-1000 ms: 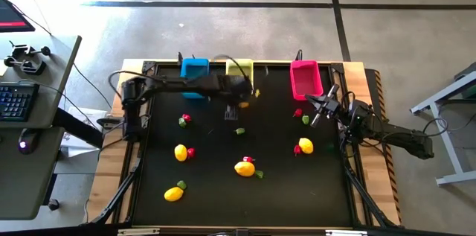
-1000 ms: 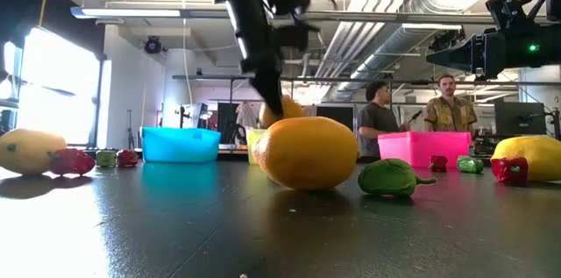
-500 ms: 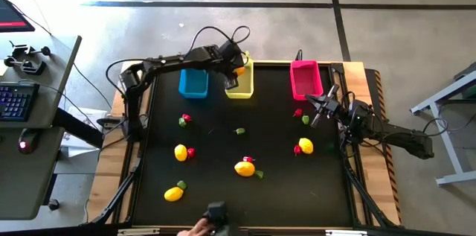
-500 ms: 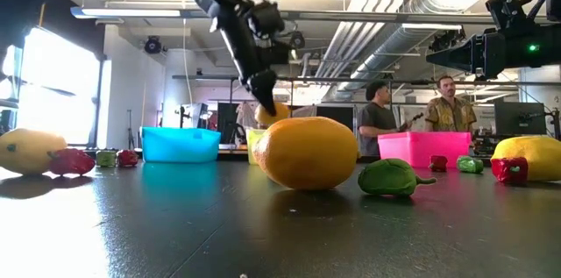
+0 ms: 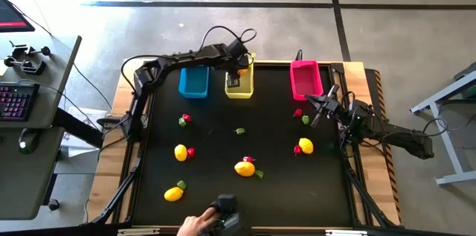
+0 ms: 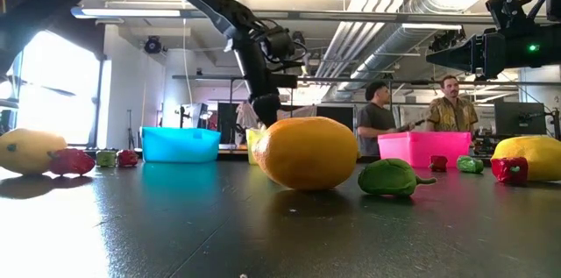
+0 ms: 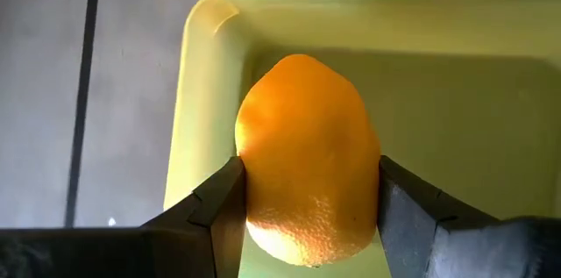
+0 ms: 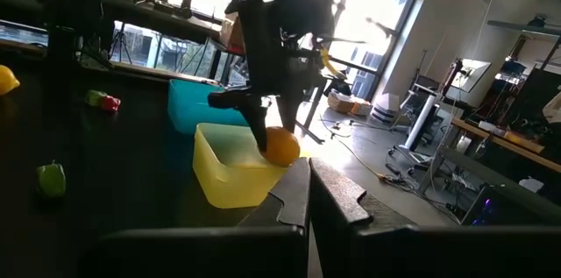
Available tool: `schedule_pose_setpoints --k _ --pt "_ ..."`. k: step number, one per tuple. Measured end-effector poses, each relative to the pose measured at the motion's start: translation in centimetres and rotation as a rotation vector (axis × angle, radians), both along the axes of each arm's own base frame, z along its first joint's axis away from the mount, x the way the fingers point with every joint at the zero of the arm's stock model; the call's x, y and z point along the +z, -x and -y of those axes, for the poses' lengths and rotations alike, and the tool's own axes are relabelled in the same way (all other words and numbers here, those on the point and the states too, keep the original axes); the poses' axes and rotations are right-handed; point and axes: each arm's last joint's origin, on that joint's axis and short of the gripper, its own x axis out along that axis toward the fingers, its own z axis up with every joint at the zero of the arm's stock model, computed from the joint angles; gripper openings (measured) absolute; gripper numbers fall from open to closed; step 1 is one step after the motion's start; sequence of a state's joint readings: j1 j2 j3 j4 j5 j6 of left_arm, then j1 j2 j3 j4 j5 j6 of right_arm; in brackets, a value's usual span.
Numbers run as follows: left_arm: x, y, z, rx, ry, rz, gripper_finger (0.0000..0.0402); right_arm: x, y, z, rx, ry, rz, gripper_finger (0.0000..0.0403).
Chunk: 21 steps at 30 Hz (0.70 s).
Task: Sort produce into baskets
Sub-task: Put the yellow lemon into the yellow bin
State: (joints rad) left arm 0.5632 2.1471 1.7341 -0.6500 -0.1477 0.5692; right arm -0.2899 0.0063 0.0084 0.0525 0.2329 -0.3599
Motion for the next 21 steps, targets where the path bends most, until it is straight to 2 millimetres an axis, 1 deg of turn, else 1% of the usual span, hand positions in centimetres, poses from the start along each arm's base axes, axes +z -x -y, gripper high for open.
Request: schedule_pose_setpoints --k 4,10,14,21 --pt "-0.5 -0.2 -0.3 -0.05 -0.02 -0.03 0.0175 0.0 0.0 0.0 0.0 0.0 0.0 0.0" --pt "-0.4 0.1 -0.9 -0.076 -0.042 -0.037 0.0175 0.0 0.0 0.0 0.0 0.0 0.0 0.0" --pt "-0.4 0.4 -1.4 -0.074 -0.02 -0.018 0.0173 0.0 0.0 0.0 0.0 0.0 0.0 0.0" --pt "-0.5 0.6 -1.6 -0.087 0.004 -0.006 0.0172 0.0 0.0 0.0 0.0 0.0 0.0 0.0"
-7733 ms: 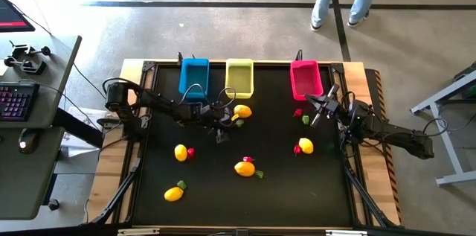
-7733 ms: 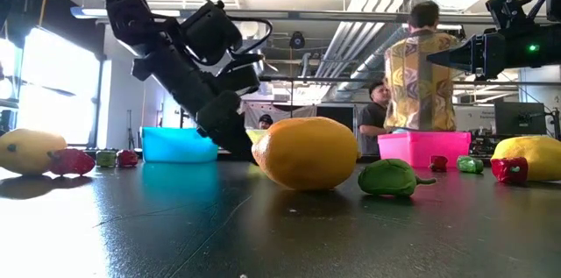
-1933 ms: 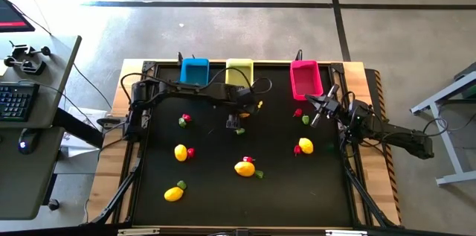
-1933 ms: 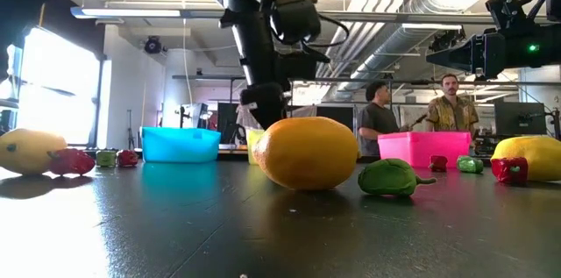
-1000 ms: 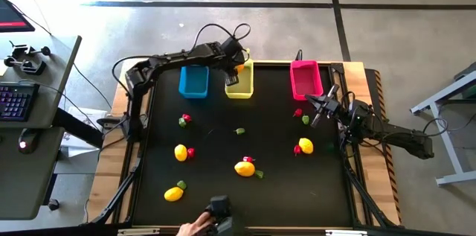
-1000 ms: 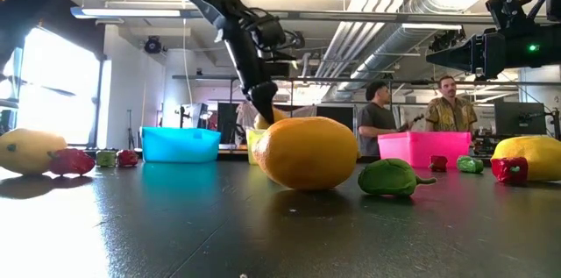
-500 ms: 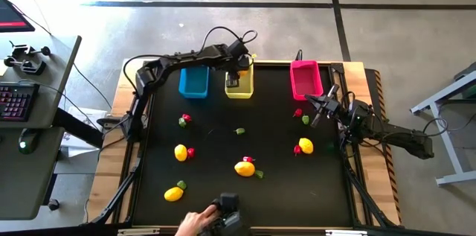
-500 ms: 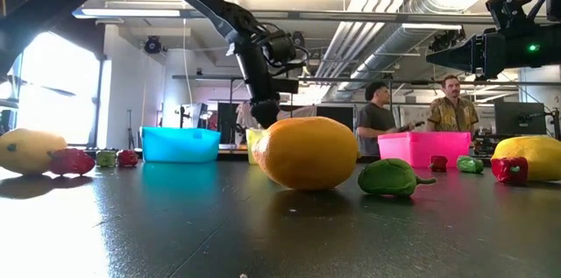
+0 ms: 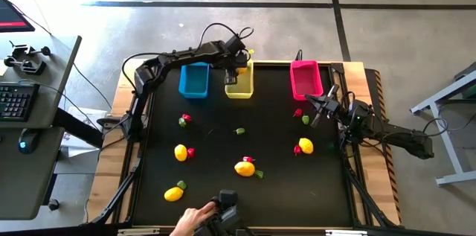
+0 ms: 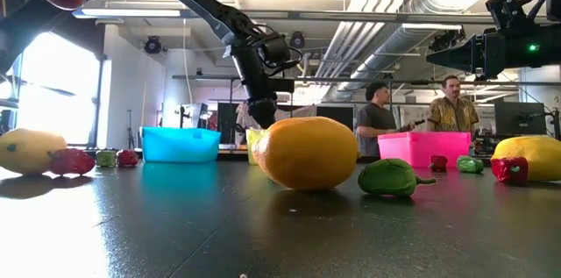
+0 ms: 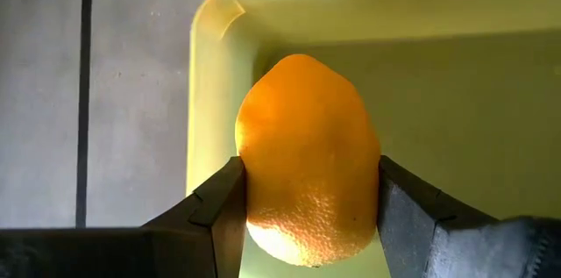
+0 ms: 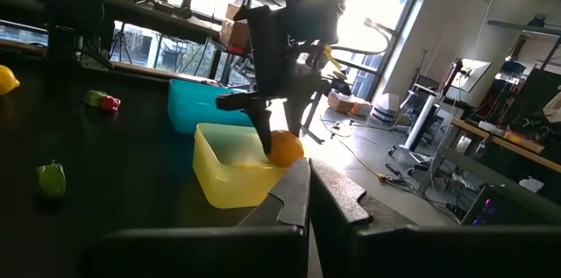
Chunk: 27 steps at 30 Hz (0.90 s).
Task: Sort produce into baskets
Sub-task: Put the yellow lemon into the yellow bin
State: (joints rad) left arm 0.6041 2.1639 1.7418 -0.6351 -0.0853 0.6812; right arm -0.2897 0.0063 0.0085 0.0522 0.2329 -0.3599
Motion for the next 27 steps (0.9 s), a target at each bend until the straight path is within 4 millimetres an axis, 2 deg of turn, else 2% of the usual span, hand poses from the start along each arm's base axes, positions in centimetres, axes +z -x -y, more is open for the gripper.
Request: schedule_pose_setpoints --k 18,27 --pt "-0.1 0.3 -0.3 -0.019 0.035 0.003 0.0172 0.0 0.0 0.0 0.0 0.0 0.0 0.0" --pt "-2.9 0.0 -0.7 -0.018 0.053 -0.06 0.0172 0.0 0.0 0.0 0.0 0.0 0.0 0.0"
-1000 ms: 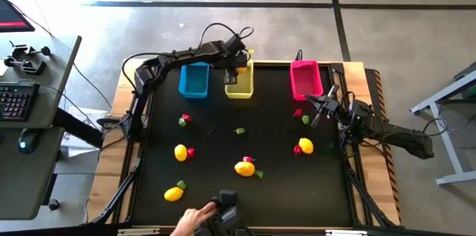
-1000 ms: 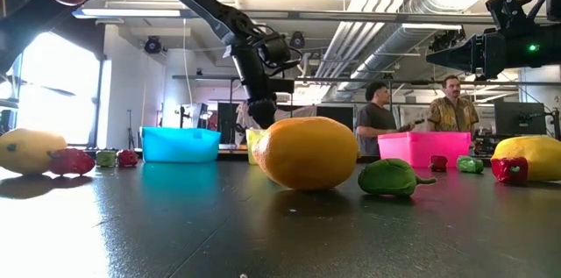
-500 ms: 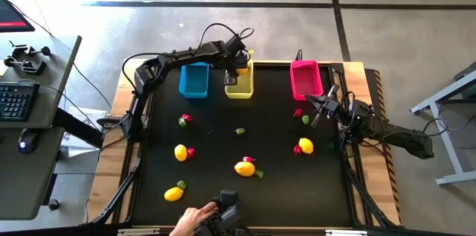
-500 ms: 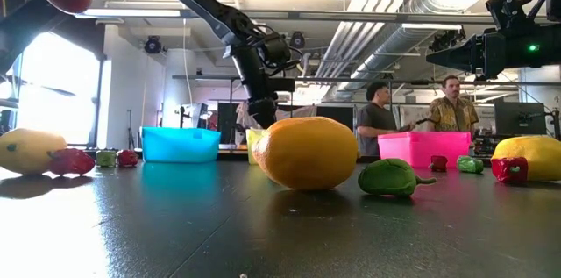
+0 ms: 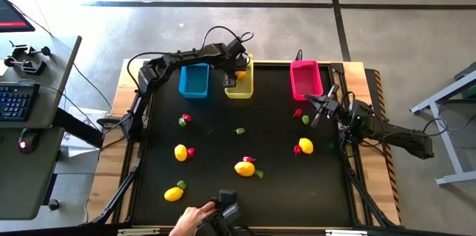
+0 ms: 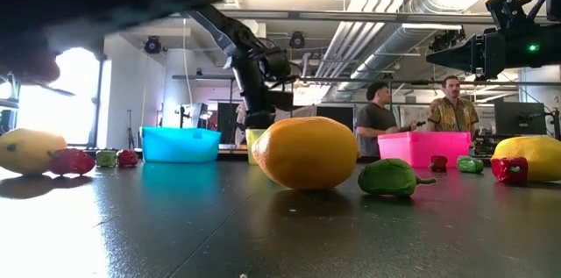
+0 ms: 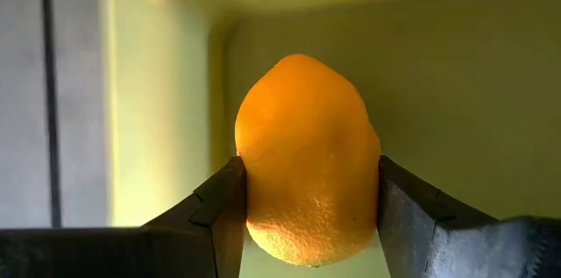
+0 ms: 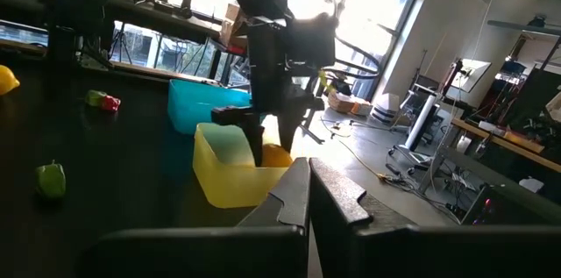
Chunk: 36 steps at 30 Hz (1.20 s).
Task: Sort produce into baskets
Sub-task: Put the yellow lemon into the yellow bin, then put the red bell pepper into the blue bin
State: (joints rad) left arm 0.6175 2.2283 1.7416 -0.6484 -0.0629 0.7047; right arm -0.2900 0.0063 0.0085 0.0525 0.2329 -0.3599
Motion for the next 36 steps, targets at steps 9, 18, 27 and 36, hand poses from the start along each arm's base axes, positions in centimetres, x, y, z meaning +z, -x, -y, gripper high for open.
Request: schedule_pose_setpoints --k 9,18,27,36 --pt "0.6 -0.1 0.3 0.03 -0.042 -0.008 0.0225 0.0 0.0 0.0 0.0 0.0 0.0 0.0" --pt "2.1 -0.7 1.2 0.037 -0.099 0.023 0.0287 0.0 0.0 0.0 0.0 0.0 0.0 0.0" --pt "3.6 -0.3 1.4 0.014 -0.093 0.051 0.0282 0.0 0.0 0.0 0.0 0.0 0.0 0.0" --pt "9.7 1.7 1.6 0.0 0.142 0.374 0.0224 0.0 0.0 0.0 0.0 0.0 0.0 0.0"
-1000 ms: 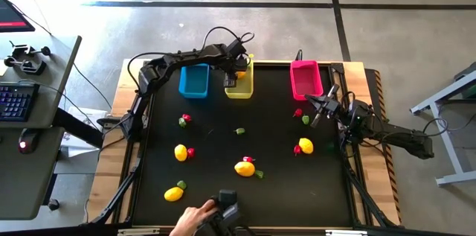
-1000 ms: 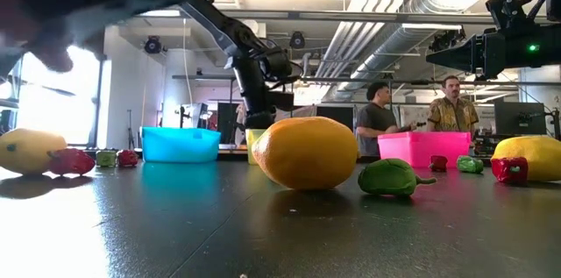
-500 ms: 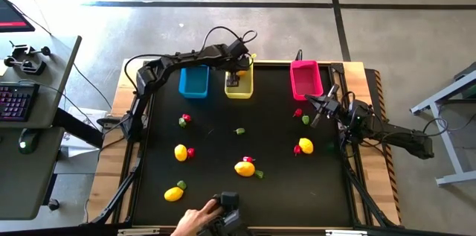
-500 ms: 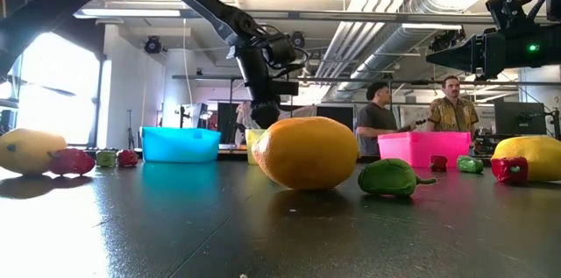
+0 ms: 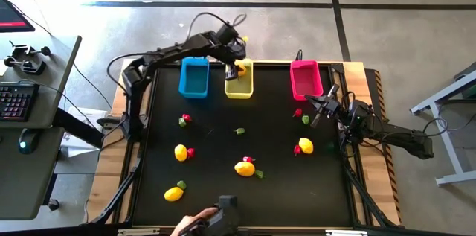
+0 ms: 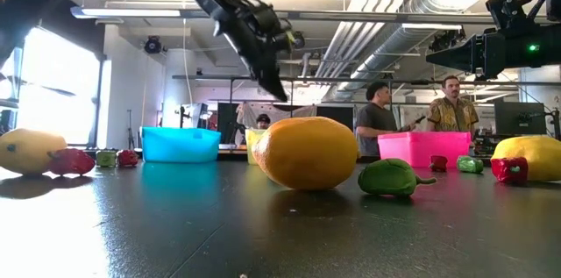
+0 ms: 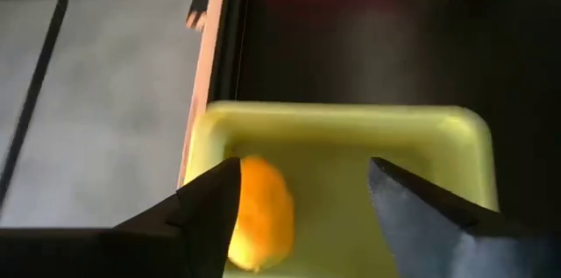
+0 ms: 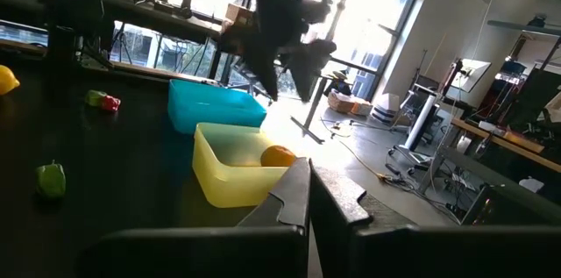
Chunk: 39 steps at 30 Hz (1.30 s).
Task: Sort produce into baskets
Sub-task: Put the red bell pepper into the blue bin
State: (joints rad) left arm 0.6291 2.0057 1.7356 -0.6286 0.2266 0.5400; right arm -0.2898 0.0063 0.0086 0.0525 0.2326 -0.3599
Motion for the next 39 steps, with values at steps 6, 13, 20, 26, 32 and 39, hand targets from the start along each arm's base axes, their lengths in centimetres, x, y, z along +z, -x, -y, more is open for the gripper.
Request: schedule_pose_setpoints --k 6,13,20,26,32,39 --pt "0.6 1.3 1.9 -0.019 -0.022 0.117 0.0183 0.0 0.0 0.0 0.0 0.0 0.0 0.0" --pt "0.3 4.8 5.4 -0.003 -0.09 0.275 0.0143 0.0 0.0 0.0 0.0 0.0 0.0 0.0" --pt "0.3 9.2 9.8 -0.012 -0.124 0.422 0.0113 0.0 0.0 0.0 0.0 0.0 -0.001 0.0" --pt "-0.8 12.4 13.6 -0.043 -0.122 0.532 0.0099 0.0 0.0 0.0 -0.001 0.0 -0.001 0.0" --pt "-3.2 14.9 16.5 -0.09 -0.104 0.579 0.0092 0.0 0.0 0.0 0.0 0.0 0.0 0.0" --pt "-5.4 16.2 19.2 -0.174 -0.056 0.547 0.0092 0.0 0.0 -0.1 0.024 0.001 -0.003 0.0"
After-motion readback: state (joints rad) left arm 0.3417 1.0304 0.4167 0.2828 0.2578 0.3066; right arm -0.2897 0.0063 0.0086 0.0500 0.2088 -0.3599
